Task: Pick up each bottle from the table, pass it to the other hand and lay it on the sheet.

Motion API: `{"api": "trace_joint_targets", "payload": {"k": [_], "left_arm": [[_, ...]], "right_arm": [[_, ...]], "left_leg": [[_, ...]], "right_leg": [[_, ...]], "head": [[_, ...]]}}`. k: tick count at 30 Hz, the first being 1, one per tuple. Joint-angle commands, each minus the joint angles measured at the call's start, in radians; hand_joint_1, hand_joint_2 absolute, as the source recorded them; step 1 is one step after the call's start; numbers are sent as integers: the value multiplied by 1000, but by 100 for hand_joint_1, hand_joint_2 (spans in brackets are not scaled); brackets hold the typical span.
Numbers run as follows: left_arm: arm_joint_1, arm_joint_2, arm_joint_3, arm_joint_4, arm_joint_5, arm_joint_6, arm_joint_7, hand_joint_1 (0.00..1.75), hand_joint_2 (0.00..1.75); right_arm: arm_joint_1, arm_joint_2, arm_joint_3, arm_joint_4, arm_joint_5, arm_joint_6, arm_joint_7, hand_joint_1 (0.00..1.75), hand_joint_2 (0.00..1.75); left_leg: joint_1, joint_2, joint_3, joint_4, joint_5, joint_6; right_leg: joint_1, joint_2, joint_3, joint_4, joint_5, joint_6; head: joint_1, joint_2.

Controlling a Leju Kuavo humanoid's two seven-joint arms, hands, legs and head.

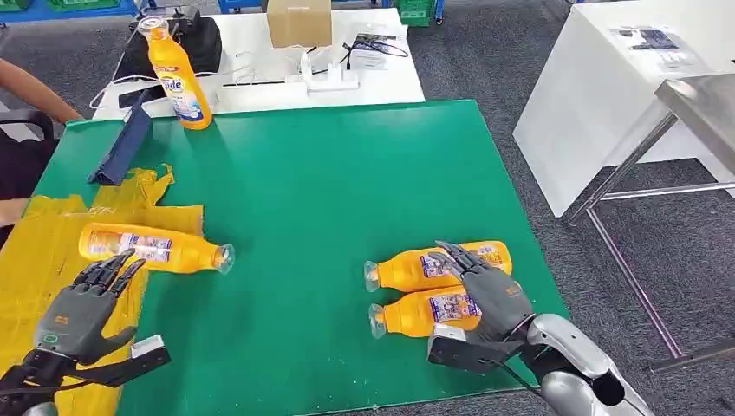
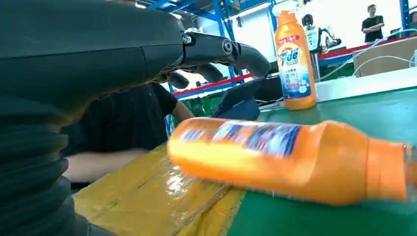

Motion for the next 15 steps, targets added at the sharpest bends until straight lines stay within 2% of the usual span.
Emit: {"api": "trace_joint_targets", "payload": {"k": [1,11,15], "left_arm": [[-16,-29,34,4,56,-15,-26,0,175],[-52,-59,52,-37,136,-36,-59,0,175],[-58,-58,49,-35,137,-39,-61,0,175]], "right_arm": [[-28,45,-22,108,21,5,13,0,175],[-123,63,33,246,39,40,14,0,175],[-126,64,38,254,40,41,14,0,175]], "left_leg": [[1,2,5,0,-2,0],[1,3,6,0,-2,0],[1,1,4,-1,-1,0]], "right_leg": [[1,1,5,-2,-1,-2],[2,1,7,-2,-1,-3],[1,0,5,-2,0,-2]], "head": [[0,0],[0,0],[0,0]]}}
